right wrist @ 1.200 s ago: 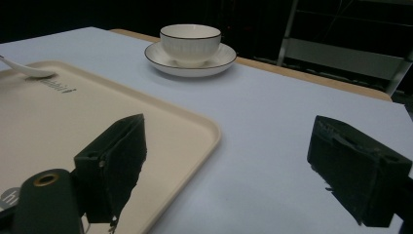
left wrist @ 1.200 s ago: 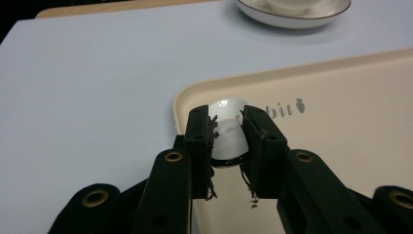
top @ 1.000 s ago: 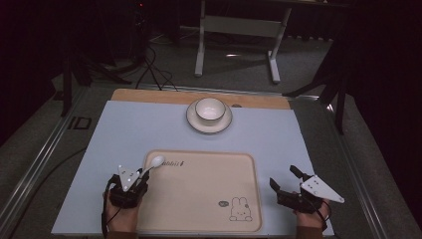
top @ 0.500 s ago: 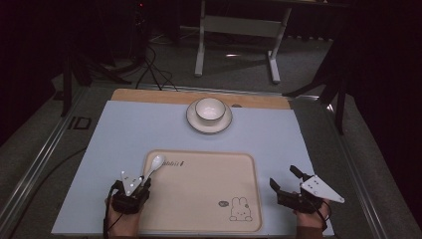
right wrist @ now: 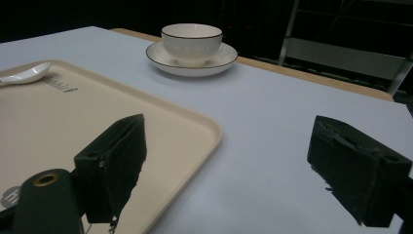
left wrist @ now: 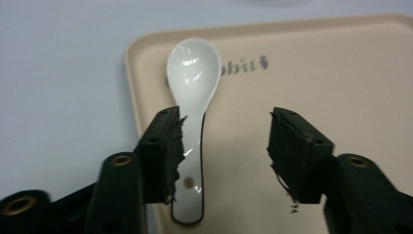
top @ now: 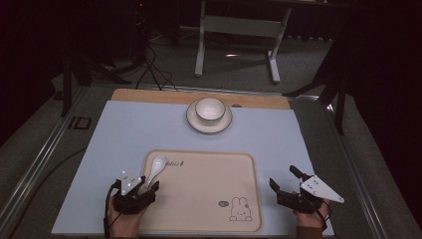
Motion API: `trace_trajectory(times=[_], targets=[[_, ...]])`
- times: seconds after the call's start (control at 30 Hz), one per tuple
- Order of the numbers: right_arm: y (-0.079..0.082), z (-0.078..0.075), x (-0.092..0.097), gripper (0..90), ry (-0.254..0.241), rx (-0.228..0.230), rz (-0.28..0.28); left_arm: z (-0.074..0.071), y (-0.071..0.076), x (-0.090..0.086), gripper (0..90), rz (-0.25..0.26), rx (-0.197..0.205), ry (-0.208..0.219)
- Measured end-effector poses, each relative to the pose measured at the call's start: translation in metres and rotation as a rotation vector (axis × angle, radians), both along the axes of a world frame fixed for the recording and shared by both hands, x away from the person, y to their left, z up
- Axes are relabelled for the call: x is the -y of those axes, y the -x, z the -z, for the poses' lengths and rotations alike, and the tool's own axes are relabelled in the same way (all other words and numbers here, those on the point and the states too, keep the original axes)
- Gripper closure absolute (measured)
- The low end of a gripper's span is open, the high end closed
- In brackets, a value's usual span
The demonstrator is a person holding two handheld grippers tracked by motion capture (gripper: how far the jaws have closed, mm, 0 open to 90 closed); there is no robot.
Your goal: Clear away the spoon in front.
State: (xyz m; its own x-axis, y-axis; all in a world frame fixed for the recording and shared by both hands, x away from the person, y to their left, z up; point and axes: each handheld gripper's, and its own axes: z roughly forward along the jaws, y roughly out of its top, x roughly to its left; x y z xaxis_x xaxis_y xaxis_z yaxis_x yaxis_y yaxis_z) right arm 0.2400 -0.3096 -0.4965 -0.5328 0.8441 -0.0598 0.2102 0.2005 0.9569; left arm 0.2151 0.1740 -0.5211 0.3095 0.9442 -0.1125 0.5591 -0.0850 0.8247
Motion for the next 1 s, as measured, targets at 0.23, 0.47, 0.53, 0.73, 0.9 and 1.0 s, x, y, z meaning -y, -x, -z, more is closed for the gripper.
trace_trajectory(times=[0.23, 0.47, 0.53, 0.73, 0.9, 1.0], targets=[[0.0, 0.0, 0.0, 13.9, 0.002, 0.0, 0.0, -0.016, -0.002, -0.003, 34.4, 0.034, 0.025, 0.007], [0.0, 0.0, 0.0, 13.9, 0.0, -0.002, -0.002, -0.032, -0.007, -0.007, 31.0, 0.091, 0.075, 0.006], [0.0, 0.0, 0.0, 13.9, -0.001, -0.001, -0.003, -0.034, -0.008, -0.008, 31.4, 0.098, 0.087, 0.005], [-0.001, 0.0, 0.0, 13.9, -0.002, 0.0, -0.001, -0.049, -0.014, -0.015, 31.6, 0.146, 0.143, -0.011], [-0.001, 0.0, 0.001, 13.9, -0.007, -0.003, -0.001, -0.052, -0.021, -0.029, 28.7, 0.138, 0.167, -0.029], [-0.001, -0.001, 0.003, 13.9, -0.008, -0.004, 0.002, -0.049, -0.024, -0.041, 28.1, 0.07, 0.175, -0.032]])
